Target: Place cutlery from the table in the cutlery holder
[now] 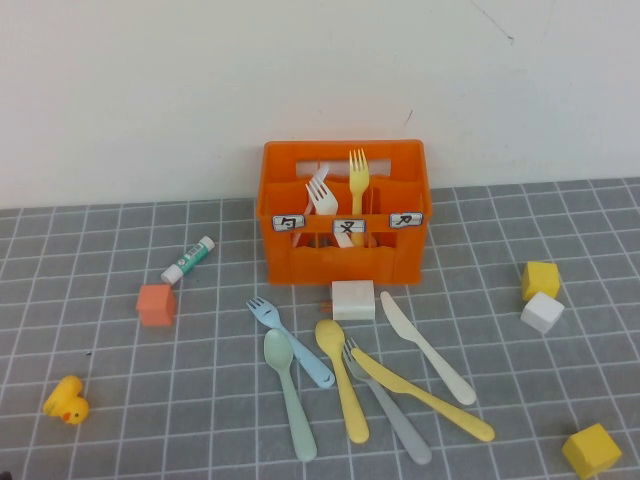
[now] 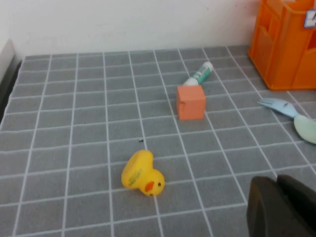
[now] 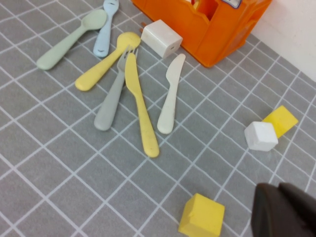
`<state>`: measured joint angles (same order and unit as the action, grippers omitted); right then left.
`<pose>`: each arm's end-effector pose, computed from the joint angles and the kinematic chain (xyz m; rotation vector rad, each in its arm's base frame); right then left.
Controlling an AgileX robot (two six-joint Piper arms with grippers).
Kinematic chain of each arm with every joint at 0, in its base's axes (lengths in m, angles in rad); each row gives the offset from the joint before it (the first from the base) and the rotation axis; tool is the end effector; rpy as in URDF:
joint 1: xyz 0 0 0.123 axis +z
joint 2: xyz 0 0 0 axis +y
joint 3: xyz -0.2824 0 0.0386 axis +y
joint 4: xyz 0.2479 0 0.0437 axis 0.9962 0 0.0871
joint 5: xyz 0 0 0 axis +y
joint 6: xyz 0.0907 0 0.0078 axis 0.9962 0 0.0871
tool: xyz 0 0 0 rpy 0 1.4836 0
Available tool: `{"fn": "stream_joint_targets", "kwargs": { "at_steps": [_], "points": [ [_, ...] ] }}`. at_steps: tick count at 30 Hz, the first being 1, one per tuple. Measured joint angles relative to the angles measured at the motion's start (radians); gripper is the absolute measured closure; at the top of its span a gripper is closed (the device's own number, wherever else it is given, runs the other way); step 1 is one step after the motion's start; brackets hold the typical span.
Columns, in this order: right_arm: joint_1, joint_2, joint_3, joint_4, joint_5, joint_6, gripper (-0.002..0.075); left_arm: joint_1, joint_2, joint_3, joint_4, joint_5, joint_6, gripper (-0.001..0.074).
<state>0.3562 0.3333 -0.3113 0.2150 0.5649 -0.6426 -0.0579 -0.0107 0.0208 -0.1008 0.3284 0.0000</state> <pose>0.0660 0.0357 0.2475 -0.8810 1.8588 0.0534 0.0534 -0.0061 0.1772 -0.0112 1.8225 -0.1380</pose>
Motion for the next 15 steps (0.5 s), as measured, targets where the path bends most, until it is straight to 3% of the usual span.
{"fn": "stream_joint_targets", "kwargs": {
  "at_steps": [15],
  "points": [
    [0.000, 0.000, 0.000, 0.000, 0.000, 0.001, 0.0726, 0.000, 0.000, 0.000, -0.025, 0.007, 0.035, 0.0735]
  ]
}}
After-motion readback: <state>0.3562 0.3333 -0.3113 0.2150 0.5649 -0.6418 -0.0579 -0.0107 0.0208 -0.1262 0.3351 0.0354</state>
